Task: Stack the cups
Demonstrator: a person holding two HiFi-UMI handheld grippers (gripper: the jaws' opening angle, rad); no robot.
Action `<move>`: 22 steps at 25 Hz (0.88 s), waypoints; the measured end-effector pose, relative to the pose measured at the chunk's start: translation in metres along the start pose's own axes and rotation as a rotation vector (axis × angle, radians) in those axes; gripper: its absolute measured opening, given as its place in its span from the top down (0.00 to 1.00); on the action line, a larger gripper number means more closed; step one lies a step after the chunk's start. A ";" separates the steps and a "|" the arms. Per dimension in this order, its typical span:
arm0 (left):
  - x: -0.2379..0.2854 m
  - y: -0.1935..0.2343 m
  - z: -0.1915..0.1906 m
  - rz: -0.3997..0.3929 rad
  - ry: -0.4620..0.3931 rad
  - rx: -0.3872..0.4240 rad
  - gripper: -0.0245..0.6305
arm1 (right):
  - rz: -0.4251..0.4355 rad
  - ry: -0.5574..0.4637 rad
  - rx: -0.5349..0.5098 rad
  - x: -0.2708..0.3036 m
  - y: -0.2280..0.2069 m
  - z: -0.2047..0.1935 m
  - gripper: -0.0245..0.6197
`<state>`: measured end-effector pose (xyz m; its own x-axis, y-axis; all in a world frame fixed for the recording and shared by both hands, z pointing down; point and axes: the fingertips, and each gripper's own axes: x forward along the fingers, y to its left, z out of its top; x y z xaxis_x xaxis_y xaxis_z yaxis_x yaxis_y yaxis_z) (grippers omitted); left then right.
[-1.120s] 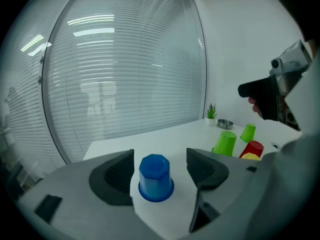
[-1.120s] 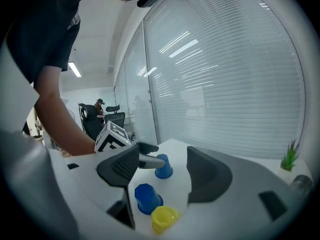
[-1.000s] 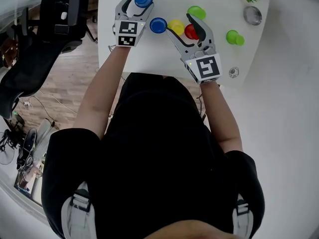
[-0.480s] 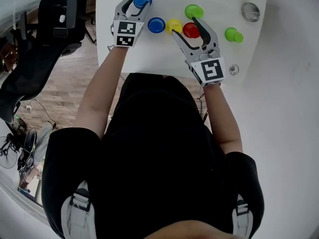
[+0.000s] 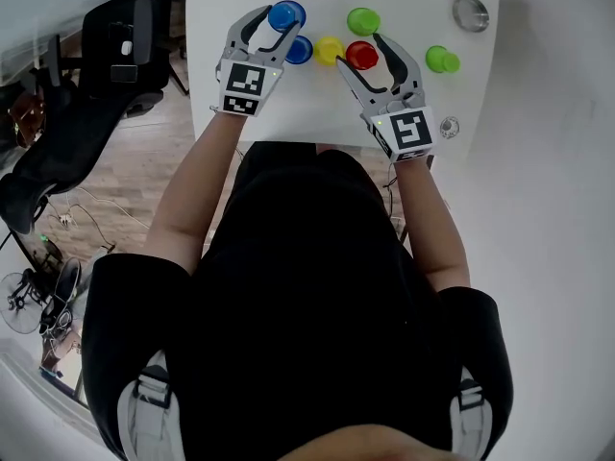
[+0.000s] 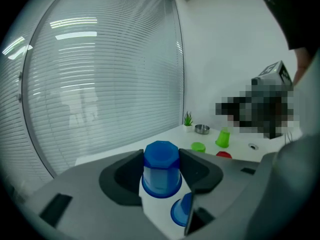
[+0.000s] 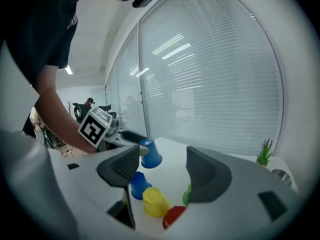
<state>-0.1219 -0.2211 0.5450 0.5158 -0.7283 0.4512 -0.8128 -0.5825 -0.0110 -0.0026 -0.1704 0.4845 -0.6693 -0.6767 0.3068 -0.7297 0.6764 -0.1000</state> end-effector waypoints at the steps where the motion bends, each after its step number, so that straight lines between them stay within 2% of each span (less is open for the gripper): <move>1: -0.002 -0.006 0.002 -0.009 -0.002 -0.003 0.61 | -0.001 -0.001 -0.002 -0.002 0.000 0.000 0.50; 10: -0.016 -0.052 0.009 -0.079 0.008 0.031 0.61 | -0.013 -0.002 0.014 -0.018 0.000 -0.008 0.51; 22: -0.017 -0.081 -0.013 -0.112 0.062 0.049 0.61 | 0.005 -0.002 0.005 -0.025 0.002 -0.011 0.53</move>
<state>-0.0684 -0.1570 0.5500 0.5838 -0.6351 0.5059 -0.7362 -0.6768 -0.0001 0.0141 -0.1486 0.4869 -0.6731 -0.6739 0.3046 -0.7271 0.6782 -0.1062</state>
